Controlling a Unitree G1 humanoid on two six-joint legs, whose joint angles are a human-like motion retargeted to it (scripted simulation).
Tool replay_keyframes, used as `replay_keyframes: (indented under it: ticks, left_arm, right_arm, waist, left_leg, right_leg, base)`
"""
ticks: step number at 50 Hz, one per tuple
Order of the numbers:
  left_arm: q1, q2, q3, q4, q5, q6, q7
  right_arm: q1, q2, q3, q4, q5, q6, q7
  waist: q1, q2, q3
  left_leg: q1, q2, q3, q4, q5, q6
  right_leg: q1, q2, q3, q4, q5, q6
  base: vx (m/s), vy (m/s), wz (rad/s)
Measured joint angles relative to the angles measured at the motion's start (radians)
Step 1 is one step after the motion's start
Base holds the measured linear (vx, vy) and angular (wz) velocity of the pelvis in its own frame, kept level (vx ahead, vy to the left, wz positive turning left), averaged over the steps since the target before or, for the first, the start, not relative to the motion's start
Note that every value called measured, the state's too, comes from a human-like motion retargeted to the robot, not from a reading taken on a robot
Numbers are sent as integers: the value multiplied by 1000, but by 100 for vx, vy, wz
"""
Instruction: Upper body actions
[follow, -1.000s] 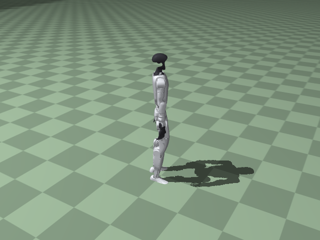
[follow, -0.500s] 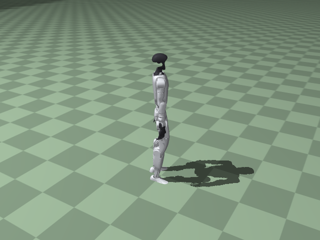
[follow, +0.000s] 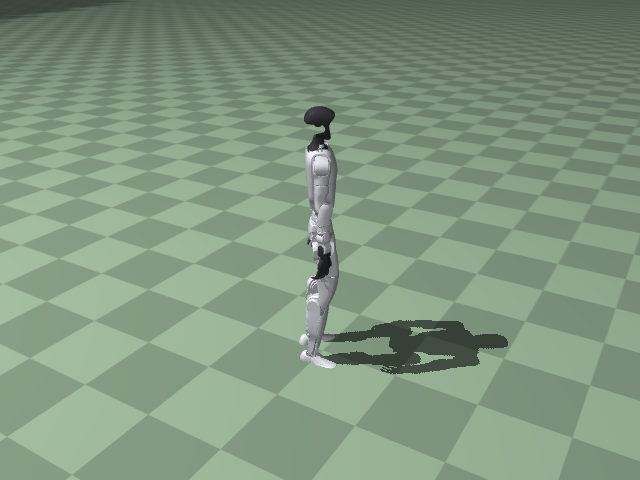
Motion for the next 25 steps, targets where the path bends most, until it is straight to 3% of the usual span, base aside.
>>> replay_keyframes:
  ticks: [25]
  left_arm:
    - [0,3,2,1,1,0,4]
  right_arm:
    - [-2,3,5,0,-4,-3,1]
  waist:
    - [0,-8,1]
  left_leg:
    - [0,3,6,-1,-1,0]
  right_leg:
    - [-2,3,6,0,-1,0]
  base:
    - [0,0,0]
